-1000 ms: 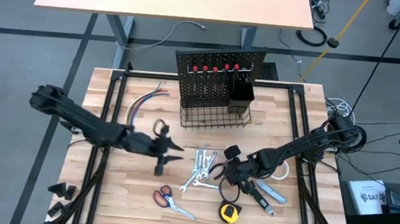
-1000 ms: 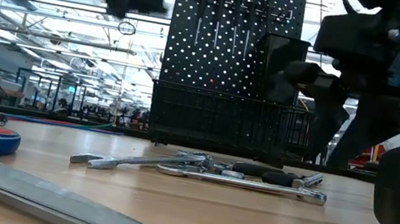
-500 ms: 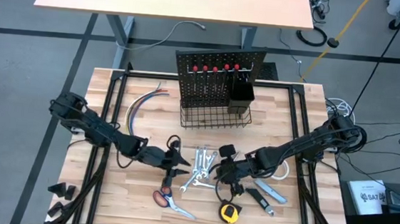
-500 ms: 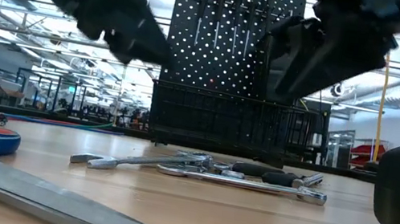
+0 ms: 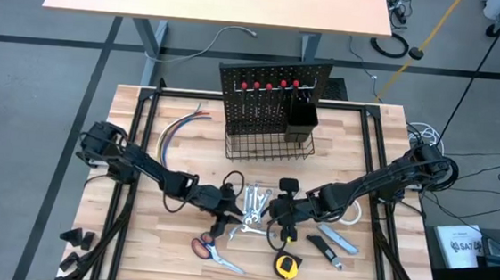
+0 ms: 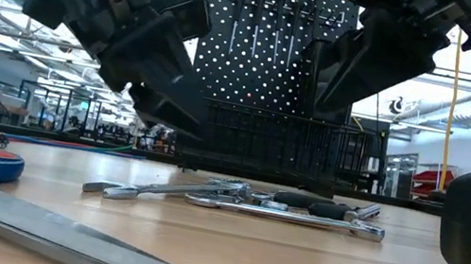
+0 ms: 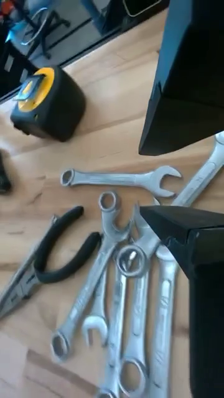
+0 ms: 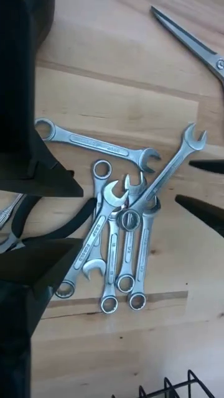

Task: Hang tools onto peg board
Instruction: Put the wrench into the black bin on the pegboard

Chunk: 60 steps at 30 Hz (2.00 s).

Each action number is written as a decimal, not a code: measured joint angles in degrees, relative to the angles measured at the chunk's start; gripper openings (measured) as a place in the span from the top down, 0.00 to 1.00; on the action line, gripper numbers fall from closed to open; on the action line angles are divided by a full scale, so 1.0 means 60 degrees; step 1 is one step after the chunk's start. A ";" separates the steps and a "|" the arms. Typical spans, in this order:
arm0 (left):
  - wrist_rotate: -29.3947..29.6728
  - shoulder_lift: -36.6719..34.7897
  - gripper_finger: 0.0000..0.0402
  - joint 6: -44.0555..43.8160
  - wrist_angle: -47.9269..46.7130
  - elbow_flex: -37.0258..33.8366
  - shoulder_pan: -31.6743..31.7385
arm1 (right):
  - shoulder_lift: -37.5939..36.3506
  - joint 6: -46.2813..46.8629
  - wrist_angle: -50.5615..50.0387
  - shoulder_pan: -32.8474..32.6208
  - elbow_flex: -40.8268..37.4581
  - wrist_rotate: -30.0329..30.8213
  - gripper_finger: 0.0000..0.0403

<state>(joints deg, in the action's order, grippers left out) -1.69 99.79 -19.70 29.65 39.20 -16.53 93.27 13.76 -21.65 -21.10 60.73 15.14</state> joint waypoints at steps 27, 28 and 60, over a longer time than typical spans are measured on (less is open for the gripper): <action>-0.0190 0.0233 0.63 -0.0192 -0.0318 0.0105 -0.0069 | 0.0007 0.0011 0.0073 0.0211 -0.0004 0.0044 0.73; -0.0156 0.0233 0.63 -0.0354 -0.0318 0.0105 -0.0069 | 0.0007 0.0011 0.0073 0.0211 -0.0004 0.0044 0.73; 0.1923 0.1979 0.63 -0.0780 -0.6547 0.3663 -0.0239 | 0.0007 0.0015 0.0007 0.0208 -0.0007 0.0499 0.73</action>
<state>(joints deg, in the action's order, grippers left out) 9.85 111.67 -24.38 -9.63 61.18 -17.97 93.32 13.85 -21.61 -19.86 60.69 18.13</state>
